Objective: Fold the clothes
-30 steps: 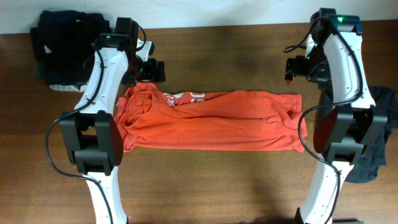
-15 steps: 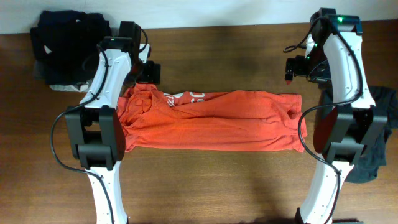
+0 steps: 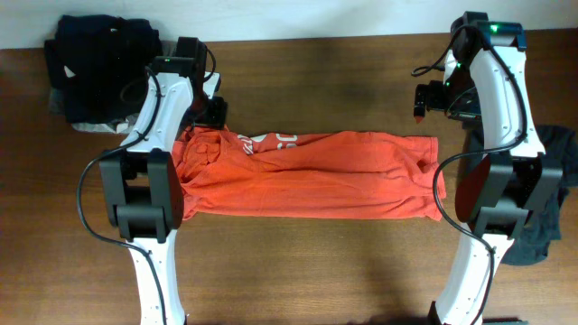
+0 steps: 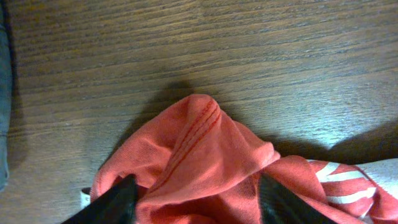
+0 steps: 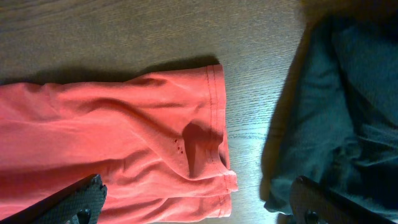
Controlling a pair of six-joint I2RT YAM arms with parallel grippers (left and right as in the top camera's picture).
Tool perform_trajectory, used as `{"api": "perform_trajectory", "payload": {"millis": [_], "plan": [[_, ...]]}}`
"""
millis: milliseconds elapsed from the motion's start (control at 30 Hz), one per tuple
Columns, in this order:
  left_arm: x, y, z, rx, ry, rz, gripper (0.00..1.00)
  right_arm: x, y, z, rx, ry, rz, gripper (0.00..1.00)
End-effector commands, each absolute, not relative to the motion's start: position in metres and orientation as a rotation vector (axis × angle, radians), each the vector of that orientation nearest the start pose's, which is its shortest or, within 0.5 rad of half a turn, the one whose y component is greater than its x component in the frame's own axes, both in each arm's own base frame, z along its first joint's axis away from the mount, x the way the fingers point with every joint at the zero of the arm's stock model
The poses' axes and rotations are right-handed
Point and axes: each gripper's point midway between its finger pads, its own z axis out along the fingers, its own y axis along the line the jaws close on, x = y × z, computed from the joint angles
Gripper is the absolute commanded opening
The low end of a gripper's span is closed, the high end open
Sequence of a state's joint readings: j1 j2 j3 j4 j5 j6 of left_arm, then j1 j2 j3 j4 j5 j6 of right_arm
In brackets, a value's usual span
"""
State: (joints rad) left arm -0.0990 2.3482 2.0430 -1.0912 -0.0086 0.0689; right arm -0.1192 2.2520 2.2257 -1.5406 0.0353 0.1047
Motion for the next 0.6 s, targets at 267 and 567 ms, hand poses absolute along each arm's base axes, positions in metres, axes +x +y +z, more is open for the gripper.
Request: {"api": "perform_trajectory", "payload": {"millis": [267,567], "plan": [[0.49,-0.042,0.044,0.257,2.994,0.024,0.22,0.428,-0.059,0.131,0.358,3.11,-0.046,0.99],[0.475,-0.013,0.079,0.031,3.045,0.259,0.01,0.43,-0.059,0.126,0.358,3.115,-0.046,0.99]]}}
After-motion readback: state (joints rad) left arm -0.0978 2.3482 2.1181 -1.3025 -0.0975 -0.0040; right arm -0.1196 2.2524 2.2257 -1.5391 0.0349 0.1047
